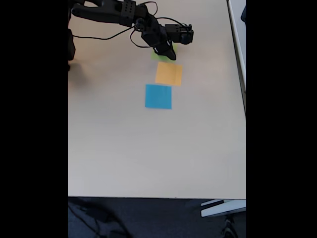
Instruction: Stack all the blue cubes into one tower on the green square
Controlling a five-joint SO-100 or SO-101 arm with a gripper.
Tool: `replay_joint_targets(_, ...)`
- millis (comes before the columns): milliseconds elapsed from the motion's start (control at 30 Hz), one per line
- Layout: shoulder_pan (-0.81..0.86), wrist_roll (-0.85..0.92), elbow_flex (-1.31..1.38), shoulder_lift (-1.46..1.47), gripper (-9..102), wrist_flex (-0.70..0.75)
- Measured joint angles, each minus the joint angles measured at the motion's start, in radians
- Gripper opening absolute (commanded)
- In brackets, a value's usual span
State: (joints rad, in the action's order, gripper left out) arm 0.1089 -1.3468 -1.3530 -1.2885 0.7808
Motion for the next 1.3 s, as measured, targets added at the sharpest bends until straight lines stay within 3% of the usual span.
replay_joint_targets(467,-0.091,-0.209,0.216,-0.005,0,0.268)
replay_joint_targets(1300,-0.19,-0.357,0.212,-0.015,0,0.288)
